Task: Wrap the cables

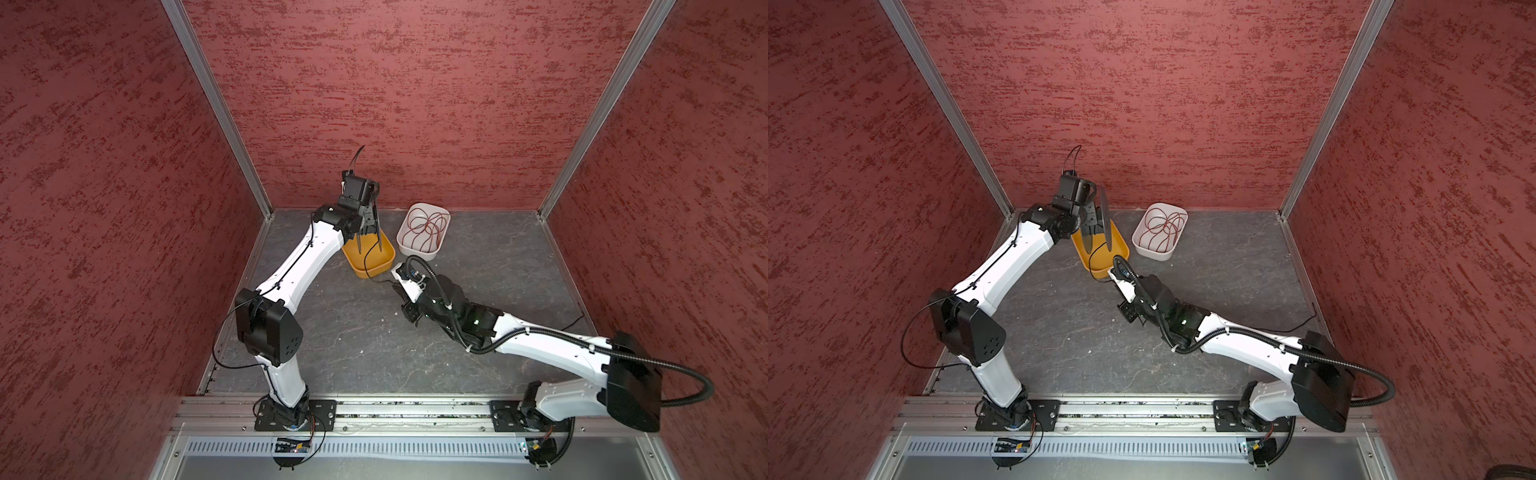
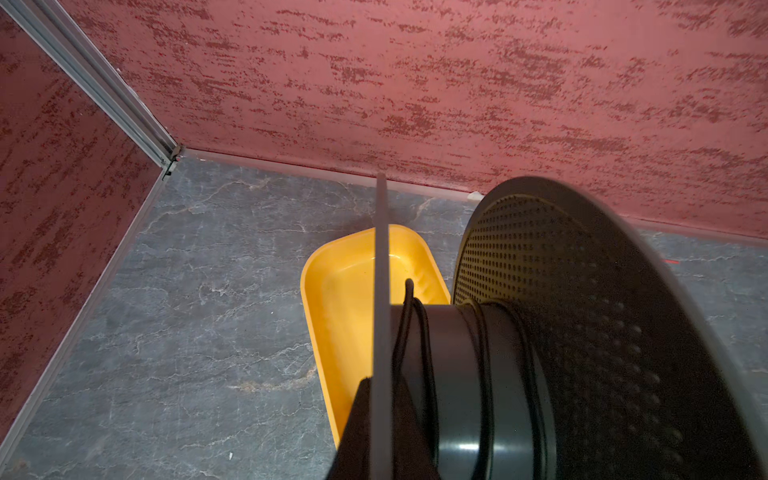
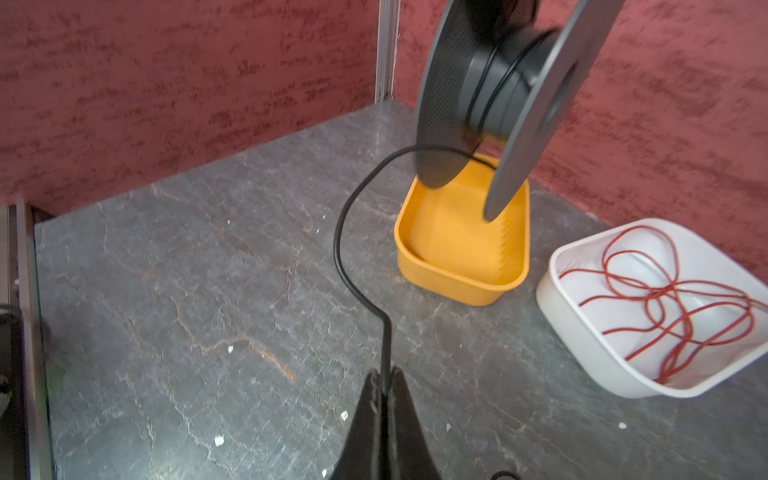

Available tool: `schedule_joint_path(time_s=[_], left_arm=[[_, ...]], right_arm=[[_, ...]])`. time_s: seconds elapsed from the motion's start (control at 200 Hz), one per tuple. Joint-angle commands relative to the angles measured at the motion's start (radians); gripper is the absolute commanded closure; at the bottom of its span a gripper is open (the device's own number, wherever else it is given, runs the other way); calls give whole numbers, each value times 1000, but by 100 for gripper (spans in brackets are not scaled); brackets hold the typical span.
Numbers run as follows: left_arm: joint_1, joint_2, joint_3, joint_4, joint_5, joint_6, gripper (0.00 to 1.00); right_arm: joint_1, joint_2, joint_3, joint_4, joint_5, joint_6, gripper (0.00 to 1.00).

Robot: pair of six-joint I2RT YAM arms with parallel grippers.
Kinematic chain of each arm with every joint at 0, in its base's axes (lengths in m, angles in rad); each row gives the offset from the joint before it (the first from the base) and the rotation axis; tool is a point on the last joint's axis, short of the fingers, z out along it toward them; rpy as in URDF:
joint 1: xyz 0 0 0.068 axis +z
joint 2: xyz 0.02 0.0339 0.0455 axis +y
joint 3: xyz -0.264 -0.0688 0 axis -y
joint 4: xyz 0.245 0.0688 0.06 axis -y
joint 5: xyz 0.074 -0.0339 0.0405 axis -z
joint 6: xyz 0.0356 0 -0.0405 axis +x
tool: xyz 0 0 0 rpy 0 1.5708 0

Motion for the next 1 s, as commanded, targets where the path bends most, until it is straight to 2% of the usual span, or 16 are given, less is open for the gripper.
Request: schedule_joint_path(time_s=[0.0,0.235,0.351,0.556,0.777,0.992], left_arm=[[-15,-6,-23,63,-61,20,100],[-53,-42,-103,70,-80,23,100],[-70,-75,-164,93,-80,24,100],[-133,-149,-267,151,-108,51,100],[-208,-169,-295,133,-171,87,100],[-265,-213,-290,141,-126,168,100]], right_arm=[[7,-59,49,35,78,-21,100],[-23,-61,156,-22,195,-50,100],[-69,-65,200,-50,225,-48,100],[-168,-53,277,-106,168,-19,100],[-229,-15,353,-157,131,-33,100],[-307,23,447,-253,123,-64,100]])
